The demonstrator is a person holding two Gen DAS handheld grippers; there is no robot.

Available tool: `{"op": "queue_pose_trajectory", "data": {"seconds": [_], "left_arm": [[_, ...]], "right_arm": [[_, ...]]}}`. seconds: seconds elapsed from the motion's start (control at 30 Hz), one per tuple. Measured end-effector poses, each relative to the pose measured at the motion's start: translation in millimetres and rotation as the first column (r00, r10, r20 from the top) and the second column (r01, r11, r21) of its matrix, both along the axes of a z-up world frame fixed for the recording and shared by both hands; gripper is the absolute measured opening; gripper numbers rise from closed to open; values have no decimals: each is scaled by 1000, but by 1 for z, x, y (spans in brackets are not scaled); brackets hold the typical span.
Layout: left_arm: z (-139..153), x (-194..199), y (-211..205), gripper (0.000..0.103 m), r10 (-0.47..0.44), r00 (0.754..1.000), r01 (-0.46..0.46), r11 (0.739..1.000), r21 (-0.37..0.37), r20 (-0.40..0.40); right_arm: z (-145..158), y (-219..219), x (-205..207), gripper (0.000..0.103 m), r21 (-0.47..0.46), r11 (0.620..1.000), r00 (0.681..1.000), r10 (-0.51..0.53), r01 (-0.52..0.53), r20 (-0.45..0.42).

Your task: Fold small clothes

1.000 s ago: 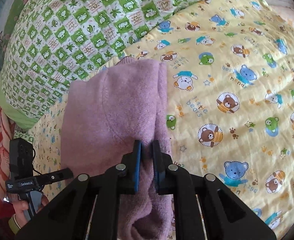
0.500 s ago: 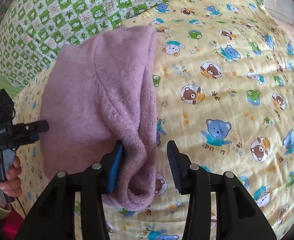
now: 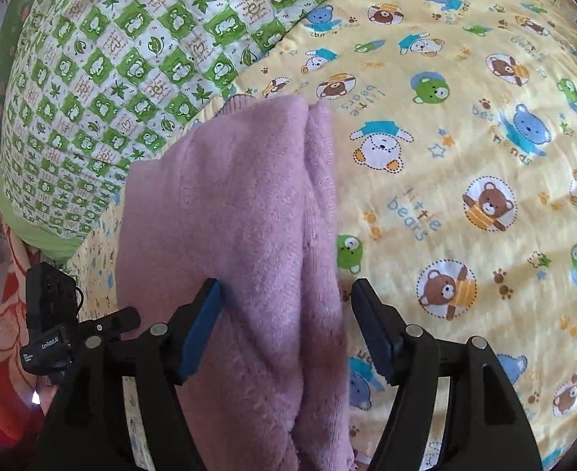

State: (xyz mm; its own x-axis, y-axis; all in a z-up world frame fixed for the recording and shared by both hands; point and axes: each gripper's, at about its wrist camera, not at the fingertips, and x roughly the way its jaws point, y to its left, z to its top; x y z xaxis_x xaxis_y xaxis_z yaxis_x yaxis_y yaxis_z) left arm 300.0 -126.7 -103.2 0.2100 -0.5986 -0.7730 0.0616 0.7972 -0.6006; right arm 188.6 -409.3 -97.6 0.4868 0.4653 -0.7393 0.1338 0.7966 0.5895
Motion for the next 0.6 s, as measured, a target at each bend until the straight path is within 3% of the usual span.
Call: {"op": "queue_pose_trajectory", "data": {"seconds": [0.27,0.33,0.5,0.6], "left_arm": [[-4,-1,-20,85,-7,999,3,998,69,51],[-1,-3,-24,76,-4,998,-2,996,85,69],[12,-7,-26,54,-22,993,10,995,102,116],[23,-12,-24,43,-37,988,19,993,120,151]], "right_arm": [[-12,-2,8,69,58,998,1000,23,-23,7],[-14,0,9,63,74,996,999,43,-43,7],[-14,6,9,34,105,992,997,68,-70,20],[-7,11,9,29,96,993,997,70,-74,43]]}}
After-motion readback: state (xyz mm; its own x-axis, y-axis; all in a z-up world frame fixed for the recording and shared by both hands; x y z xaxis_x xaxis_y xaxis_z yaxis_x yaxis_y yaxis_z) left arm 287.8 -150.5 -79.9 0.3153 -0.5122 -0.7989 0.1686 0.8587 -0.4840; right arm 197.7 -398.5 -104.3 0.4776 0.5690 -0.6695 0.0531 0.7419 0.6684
